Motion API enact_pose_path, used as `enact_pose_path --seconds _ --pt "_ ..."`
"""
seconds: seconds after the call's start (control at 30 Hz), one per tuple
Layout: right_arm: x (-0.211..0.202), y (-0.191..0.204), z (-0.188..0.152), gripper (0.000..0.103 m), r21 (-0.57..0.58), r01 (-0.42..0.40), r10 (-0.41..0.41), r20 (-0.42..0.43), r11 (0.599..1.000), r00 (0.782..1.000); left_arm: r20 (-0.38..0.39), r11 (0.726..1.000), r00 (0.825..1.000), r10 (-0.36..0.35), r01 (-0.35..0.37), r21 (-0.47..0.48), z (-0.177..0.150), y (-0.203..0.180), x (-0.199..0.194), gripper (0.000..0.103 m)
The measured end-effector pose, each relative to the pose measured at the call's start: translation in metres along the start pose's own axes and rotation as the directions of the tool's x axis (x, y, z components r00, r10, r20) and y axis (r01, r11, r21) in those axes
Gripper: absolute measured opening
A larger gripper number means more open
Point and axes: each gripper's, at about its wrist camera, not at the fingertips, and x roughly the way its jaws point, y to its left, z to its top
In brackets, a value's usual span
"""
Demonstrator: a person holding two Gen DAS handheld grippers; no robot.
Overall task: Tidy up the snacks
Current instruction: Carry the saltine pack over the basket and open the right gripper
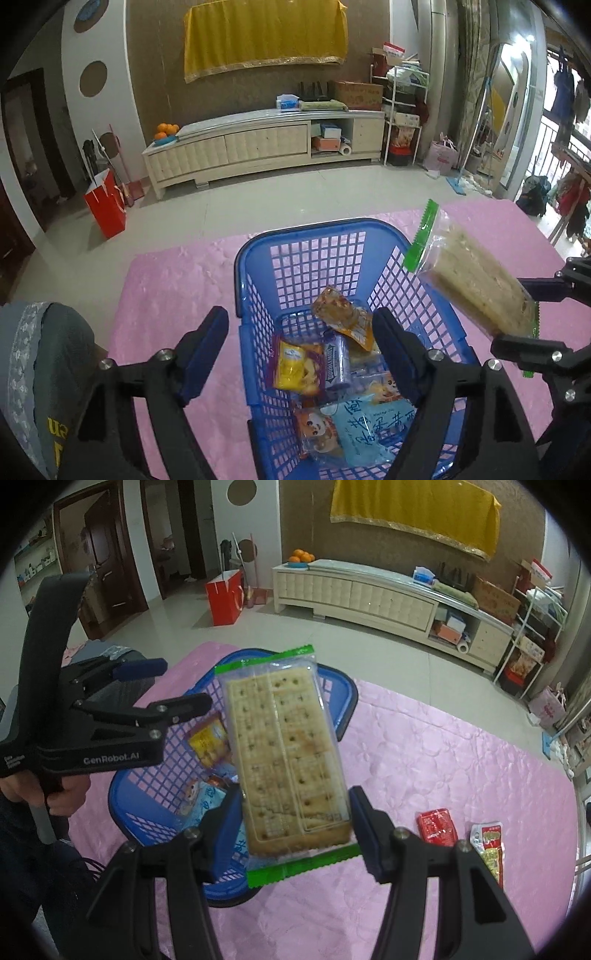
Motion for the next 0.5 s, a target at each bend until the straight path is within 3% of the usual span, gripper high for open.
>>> enact_pose_path --seconds 0.3,0.5 --pt "-0.005 0.021 0.013 0.061 -0.047 -0.025 0.026 0.014 0.999 1.000 0.032 0.999 0.999 0.010 -0.009 -0.035 -0.020 0.022 -0.041 0.078" --pt "0.006 0.042 0.028 0.061 -0.097 -0.041 0.042 0.007 0.994 0.999 0.035 0.998 0.998 0.055 -0.054 -0.037 -0.026 0.039 -0.057 0.078"
